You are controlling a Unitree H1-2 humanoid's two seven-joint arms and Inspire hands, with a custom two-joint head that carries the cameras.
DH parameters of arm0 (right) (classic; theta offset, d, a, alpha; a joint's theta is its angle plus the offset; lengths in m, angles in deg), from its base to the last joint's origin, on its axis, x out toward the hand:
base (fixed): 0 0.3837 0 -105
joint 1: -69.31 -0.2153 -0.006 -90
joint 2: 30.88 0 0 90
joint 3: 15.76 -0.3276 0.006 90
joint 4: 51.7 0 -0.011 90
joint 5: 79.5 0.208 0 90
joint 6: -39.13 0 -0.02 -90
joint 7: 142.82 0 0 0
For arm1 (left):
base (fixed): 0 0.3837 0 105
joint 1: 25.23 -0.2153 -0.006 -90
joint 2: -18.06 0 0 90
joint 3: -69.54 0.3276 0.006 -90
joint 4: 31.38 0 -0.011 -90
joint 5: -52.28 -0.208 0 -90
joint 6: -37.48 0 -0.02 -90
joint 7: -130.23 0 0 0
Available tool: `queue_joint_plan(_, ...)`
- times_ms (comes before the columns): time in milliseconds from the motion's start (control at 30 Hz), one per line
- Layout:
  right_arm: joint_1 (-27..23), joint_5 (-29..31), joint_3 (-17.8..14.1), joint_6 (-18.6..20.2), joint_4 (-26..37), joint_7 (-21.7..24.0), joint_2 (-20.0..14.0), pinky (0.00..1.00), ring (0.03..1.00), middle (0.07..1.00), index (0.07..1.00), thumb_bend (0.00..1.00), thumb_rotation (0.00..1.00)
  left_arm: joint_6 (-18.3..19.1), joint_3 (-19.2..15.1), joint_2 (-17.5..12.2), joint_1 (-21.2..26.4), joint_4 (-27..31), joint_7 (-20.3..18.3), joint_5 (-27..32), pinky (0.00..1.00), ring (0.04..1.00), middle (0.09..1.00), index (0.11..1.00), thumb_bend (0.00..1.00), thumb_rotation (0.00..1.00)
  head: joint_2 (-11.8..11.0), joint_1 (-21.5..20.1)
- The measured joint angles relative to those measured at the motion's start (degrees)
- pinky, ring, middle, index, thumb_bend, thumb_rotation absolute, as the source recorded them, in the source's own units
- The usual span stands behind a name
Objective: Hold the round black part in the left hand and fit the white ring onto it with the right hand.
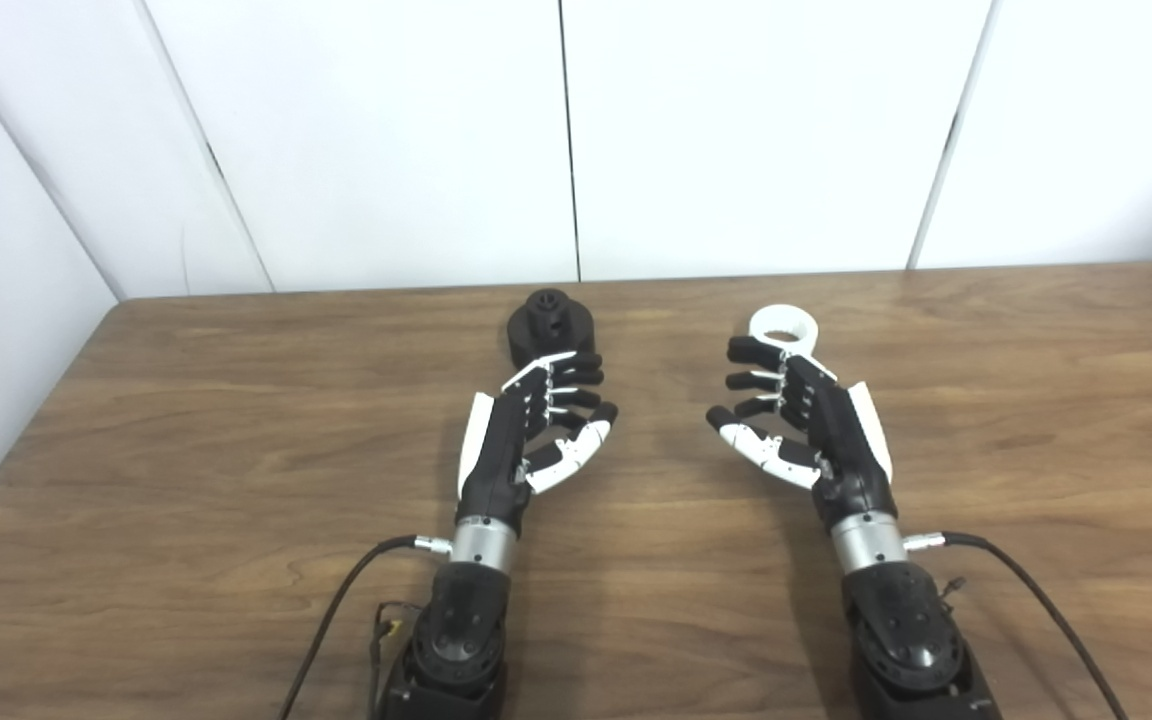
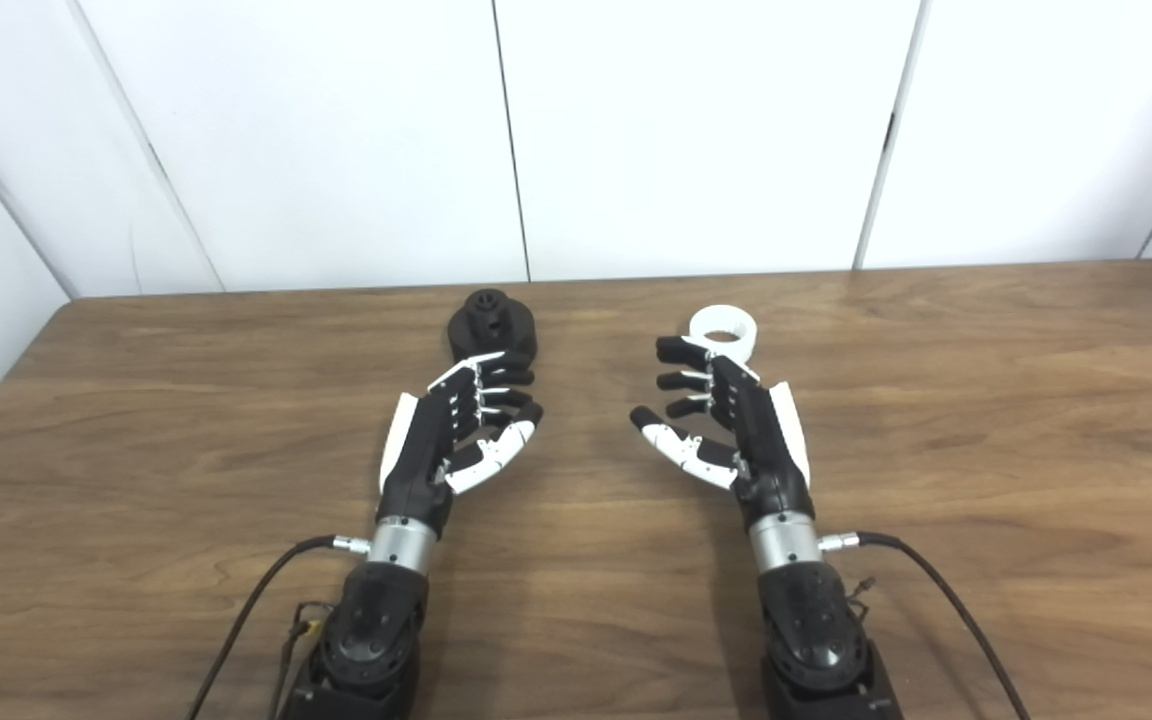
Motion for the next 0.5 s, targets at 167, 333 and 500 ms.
queue_joint_plan(167,0.0,0.0,0.0,0.0,0.0,0.0,0.0,0.56,0.676,0.742,0.713,0.54,0.07,0.0,0.0,0.0,0.0,0.0,0.0,0.0,0.55,0.640,0.704,0.677,0.43,0.11,0.1,0.0)
queue_joint_plan(333,0.0,-0.1,0.0,0.0,0.0,0.0,0.0,0.56,0.679,0.741,0.712,0.55,0.06,0.0,0.1,0.0,0.0,0.0,0.1,-0.4,0.55,0.641,0.715,0.683,0.43,0.14,0.0,0.1)
queue_joint_plan(500,0.0,-0.1,-0.1,0.0,0.0,-0.1,0.0,0.56,0.679,0.741,0.714,0.54,0.04,0.0,0.1,0.0,0.0,0.0,0.1,-1.2,0.55,0.643,0.710,0.682,0.43,0.11,-0.1,0.0)
